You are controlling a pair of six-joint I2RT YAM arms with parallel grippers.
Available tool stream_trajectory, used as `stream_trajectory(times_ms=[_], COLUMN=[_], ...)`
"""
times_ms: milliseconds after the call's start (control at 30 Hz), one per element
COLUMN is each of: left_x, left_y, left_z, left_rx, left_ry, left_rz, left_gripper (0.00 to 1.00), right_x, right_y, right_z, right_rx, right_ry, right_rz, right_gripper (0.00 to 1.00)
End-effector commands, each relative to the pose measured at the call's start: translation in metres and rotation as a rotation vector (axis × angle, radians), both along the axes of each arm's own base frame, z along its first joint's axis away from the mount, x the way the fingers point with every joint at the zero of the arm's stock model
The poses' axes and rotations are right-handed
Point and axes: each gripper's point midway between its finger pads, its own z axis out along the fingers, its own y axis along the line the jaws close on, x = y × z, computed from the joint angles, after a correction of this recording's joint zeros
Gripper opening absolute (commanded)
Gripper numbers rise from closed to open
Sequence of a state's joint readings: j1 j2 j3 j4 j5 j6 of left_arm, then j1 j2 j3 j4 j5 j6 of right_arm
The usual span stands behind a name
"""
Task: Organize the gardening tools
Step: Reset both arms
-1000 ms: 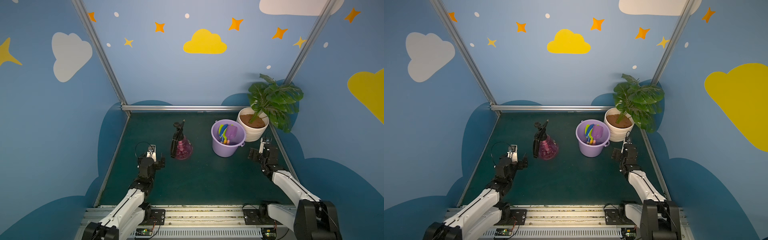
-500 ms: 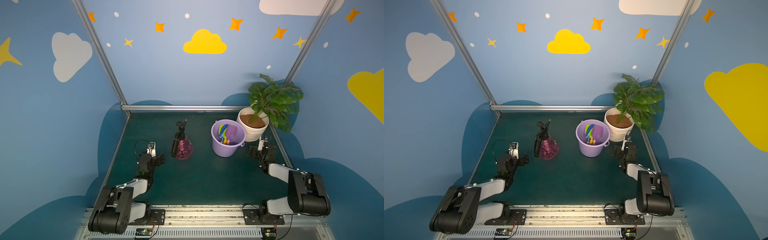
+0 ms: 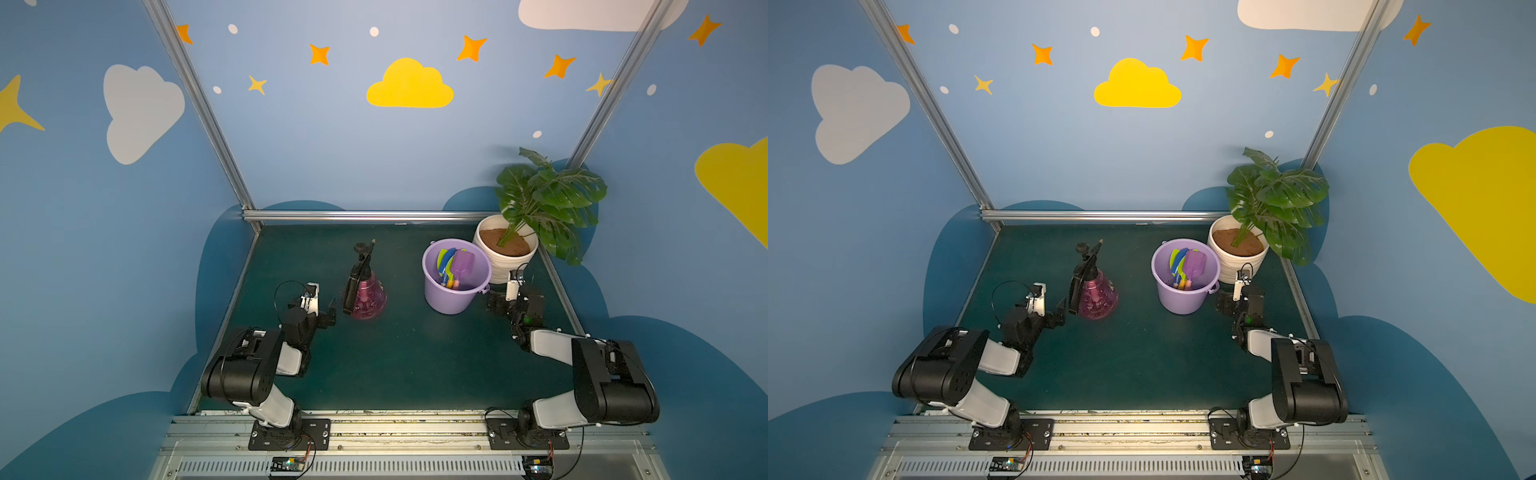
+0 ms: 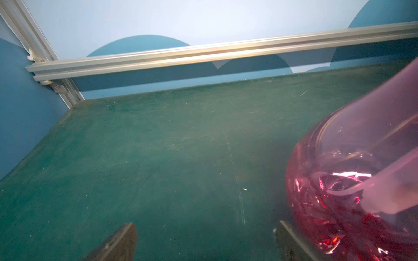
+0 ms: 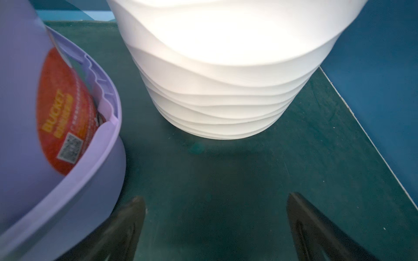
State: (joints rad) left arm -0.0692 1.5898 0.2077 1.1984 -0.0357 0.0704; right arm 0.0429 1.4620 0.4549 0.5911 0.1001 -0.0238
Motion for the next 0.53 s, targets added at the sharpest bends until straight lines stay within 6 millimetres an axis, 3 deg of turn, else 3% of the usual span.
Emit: stream_trajectory(times_ms=[0,133,500], left_x=[0.001,-0.004,0.006], left_y=[-0.017,-0.034,-0.032], left_z=[0.015,0.014,0.011], left_rx=[0.021,0.039,0.060], left_ry=[-0.069,-0.078,-0.031], left_rz=[-0.100,-0.201,-0.166], left_gripper=[1.00,1.00,1.00], right_x=[0.004,0.004,0.004], right_y=[-0.004,-0.004,-0.004], right_z=[0.004,0.004,0.004], right_rx=[-0.013,-0.013,-0.012], right_ry=[-0.024,-0.023,-0.025], right_rz=[-0.028,-0.028,-0.027], right_gripper=[0.98,0.98,0.98])
